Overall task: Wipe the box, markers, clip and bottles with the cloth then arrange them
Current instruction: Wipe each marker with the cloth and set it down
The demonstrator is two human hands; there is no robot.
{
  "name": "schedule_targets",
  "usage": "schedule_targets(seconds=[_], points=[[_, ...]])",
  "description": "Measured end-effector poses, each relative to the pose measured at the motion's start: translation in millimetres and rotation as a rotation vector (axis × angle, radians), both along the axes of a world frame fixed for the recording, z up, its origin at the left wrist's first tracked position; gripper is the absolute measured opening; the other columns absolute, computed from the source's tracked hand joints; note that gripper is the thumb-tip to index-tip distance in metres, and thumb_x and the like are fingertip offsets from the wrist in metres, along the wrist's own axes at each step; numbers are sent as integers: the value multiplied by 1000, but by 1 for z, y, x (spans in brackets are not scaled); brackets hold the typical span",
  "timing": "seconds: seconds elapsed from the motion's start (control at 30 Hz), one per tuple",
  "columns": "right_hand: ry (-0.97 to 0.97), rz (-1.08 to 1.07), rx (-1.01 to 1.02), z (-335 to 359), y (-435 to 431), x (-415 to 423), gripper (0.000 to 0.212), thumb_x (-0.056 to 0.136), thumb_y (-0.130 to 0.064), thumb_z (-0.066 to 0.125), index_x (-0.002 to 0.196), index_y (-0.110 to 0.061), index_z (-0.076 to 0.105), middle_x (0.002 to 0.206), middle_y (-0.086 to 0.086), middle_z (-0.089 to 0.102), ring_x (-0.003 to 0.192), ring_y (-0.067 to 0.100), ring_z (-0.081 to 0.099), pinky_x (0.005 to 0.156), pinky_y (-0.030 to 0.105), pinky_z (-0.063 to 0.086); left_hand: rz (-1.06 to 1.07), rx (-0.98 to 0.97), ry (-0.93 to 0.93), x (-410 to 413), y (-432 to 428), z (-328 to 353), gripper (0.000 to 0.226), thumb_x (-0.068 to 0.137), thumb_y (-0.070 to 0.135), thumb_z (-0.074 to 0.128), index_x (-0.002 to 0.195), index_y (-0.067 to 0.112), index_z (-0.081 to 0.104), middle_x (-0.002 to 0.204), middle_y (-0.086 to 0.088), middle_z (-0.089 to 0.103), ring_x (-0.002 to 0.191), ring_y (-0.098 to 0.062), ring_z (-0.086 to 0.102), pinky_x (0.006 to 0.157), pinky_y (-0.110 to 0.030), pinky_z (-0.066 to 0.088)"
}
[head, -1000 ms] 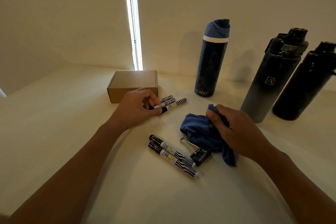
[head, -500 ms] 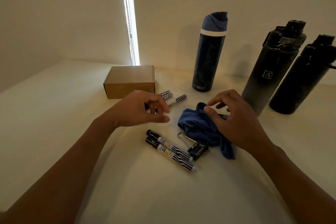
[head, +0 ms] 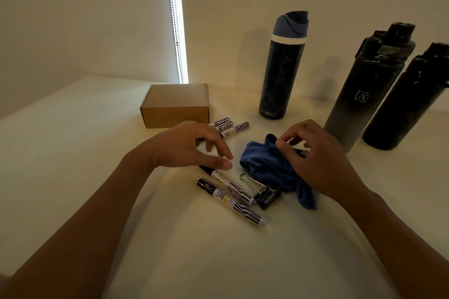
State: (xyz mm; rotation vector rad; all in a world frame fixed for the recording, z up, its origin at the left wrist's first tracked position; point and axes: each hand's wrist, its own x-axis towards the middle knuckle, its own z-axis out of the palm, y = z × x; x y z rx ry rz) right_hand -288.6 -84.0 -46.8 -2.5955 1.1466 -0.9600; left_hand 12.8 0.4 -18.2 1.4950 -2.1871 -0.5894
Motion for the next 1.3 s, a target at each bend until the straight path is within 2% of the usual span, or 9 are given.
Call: schedule_targets(seconds=[0.1,0.2,0.37,0.47,0.6,0.73,0.83,1.07,1.3], points=[[8,-7,5,-1,-1,-1,20,92,-52,58,99,-34,63,112,-16,52,90,-3,59,73,11,47,-93,76,-124,-6,1,-2,41,74,70,79,111,54,72,119,30,62,118,-2,53,93,-27,48],[37,2,23,0,1,-3,21,89,-53,65,101,-37,63,113,-17,50,93,-2,58,72,11,46,-163,104,-167,-8,0,-4,32,77,64,81,107,55,75,121,29,61,127,-3,47,105,-40,44],[32,-43,11,-1,-2,-5,16,89,-46,66,100,-35,65,110,-15,50,96,4,54,80,23,52,-92,-19,-111,-3,-1,-4,21,81,55,82,100,48,79,110,26,68,118,-5,50,93,-31,42],[-147,-106,32,7,2,-3,8,93,-41,65,98,-35,63,108,-18,53,98,4,54,81,24,50,68,-175,-3,-3,-3,-4,22,80,55,81,100,48,79,103,26,69,106,-9,55,86,-40,51],[-466,-121,269,21,7,-2,16,98,-46,53,104,-32,59,93,-14,65,87,6,64,72,27,55,249,-358,203,-15,-9,-6,24,82,51,81,102,40,80,96,24,72,99,-6,61,84,-36,53],[-644,-13,502,24,12,-2,17,100,-42,51,106,-29,60,99,-8,69,91,11,69,73,30,60,289,-419,165,-27,-14,-11,29,83,58,75,103,38,79,98,21,72,99,-3,62,84,-31,55],[-567,82,487,25,16,1,15,100,-35,52,107,-28,63,97,-14,67,91,5,67,68,22,57,261,-461,146,-32,-15,-15,28,84,56,75,103,36,78,99,20,72,97,-6,64,82,-35,57],[-327,152,286,16,20,9,28,95,-23,61,121,-34,63,120,-20,62,109,-1,62,84,16,55,254,-630,61,-35,-17,-15,27,86,54,77,103,34,79,100,19,70,93,1,55,79,-25,45],[-389,144,287,16,24,8,21,88,-27,73,109,-27,68,99,-15,71,94,5,70,79,23,59,261,-645,2,-38,-17,-16,36,87,61,73,114,39,75,112,22,67,109,-8,53,90,-45,48]])
